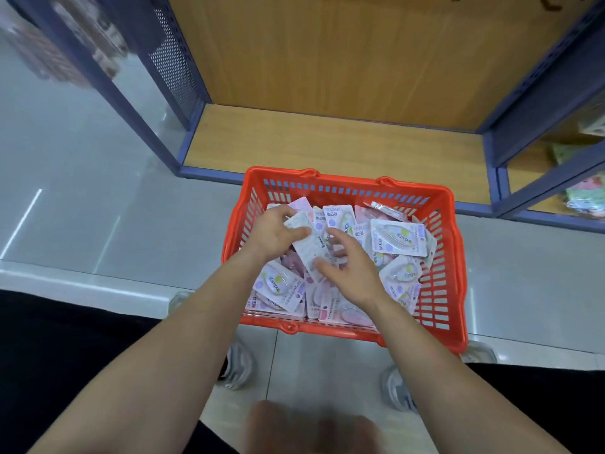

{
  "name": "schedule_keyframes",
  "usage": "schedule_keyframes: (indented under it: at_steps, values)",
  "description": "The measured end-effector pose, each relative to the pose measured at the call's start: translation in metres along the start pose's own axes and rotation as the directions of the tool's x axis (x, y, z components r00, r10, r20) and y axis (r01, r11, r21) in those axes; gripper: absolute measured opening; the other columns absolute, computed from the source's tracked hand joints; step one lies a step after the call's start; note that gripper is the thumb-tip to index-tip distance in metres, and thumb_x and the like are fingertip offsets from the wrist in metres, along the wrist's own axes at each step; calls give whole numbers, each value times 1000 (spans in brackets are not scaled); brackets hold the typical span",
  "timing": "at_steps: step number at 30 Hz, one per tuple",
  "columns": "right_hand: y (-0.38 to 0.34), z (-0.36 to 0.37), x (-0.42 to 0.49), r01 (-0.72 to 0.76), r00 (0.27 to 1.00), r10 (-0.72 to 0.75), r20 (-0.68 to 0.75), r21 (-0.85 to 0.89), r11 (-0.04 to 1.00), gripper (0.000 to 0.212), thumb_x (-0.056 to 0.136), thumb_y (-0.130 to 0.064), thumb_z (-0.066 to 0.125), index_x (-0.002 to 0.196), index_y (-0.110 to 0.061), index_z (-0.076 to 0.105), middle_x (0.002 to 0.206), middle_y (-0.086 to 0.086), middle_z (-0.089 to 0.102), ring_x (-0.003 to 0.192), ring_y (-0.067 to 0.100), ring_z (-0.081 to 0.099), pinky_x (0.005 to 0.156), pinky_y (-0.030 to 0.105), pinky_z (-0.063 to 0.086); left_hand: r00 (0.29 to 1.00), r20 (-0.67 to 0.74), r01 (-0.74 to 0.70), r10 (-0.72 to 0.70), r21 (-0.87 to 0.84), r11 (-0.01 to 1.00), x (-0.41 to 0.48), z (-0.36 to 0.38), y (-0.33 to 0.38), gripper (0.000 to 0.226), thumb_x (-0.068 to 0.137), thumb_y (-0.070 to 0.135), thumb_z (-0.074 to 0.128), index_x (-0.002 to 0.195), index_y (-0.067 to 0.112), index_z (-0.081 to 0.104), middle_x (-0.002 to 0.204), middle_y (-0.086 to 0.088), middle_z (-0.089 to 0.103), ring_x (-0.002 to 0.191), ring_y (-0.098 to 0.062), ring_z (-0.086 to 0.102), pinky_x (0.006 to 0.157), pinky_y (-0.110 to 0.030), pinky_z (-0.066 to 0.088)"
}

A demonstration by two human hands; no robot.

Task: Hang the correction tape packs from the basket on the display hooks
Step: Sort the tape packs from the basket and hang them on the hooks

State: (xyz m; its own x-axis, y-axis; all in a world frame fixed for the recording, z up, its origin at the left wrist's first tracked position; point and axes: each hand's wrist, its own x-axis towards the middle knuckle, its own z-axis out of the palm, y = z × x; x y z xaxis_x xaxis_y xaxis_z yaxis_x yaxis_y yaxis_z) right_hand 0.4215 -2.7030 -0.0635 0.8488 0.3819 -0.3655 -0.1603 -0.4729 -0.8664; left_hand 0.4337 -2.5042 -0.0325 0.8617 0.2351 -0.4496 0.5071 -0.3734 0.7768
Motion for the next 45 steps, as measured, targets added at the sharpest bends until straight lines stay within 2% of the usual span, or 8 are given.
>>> schedule_keyframes:
  at_steps: [3,6,10,13,19,29,41,45]
  values:
    - [-11,-4,7,93,994,-88,69,-73,993,58,85,-42,78,138,-41,53,125,-19,57,112,0,58,93,26,49,995,49,101,-92,-228,968,-1,14,11,44,89,33,78,119,5,61,93,-14,71,65,-21,72,58,-32,60]
    - [-2,-19,16,15,999,-14,-50,7,1000,20,96,-29,67,114,-37,67,103,-10,74,91,11,71,76,36,56,979,171,167,-109,-371,914,-1,18,20,40,95,41,69,119,9,65,108,-10,74,82,-25,75,65,-30,60]
    - [12,-50,15,-96,964,161,-213,286,953,11,95,-26,69,105,-24,72,94,3,77,88,30,74,71,50,63,995,18,97,-95,-191,977,20,31,6,30,94,25,71,117,5,67,103,-6,70,89,-20,66,73,-26,50]
    - [22,-67,13,-134,920,268,-287,413,901,20,94,-11,70,110,-18,62,101,4,73,86,28,74,65,51,63,990,17,140,-140,10,990,28,52,-5,52,91,29,76,133,7,54,107,-2,62,106,-22,61,88,-29,45]
    - [40,-79,16,-200,888,350,-297,436,878,29,94,-9,70,114,-23,54,108,-3,69,96,25,73,68,45,63,982,-25,183,-186,-85,979,39,84,-4,91,74,38,91,144,9,41,128,-11,64,116,-28,63,101,-40,50]
    - [43,-75,18,-206,942,287,-172,377,903,26,94,-23,73,116,-24,60,108,-5,77,94,16,75,75,40,62,995,-66,70,-80,-139,988,36,100,1,68,82,28,85,118,22,27,118,-5,62,106,-26,63,90,-41,52]
    - [8,-38,30,-105,976,172,-135,398,911,25,95,-25,73,118,-26,63,99,1,77,94,18,74,87,48,59,996,59,90,-70,-455,886,23,62,-3,58,91,33,77,139,31,44,128,11,63,111,-4,64,99,-36,51]
    - [2,-30,29,-96,982,148,-115,368,925,27,93,-26,75,118,-24,64,105,1,70,83,2,71,74,26,56,995,23,95,-95,-465,880,20,60,-4,63,84,21,84,134,27,46,123,1,70,108,-18,71,93,-43,59]
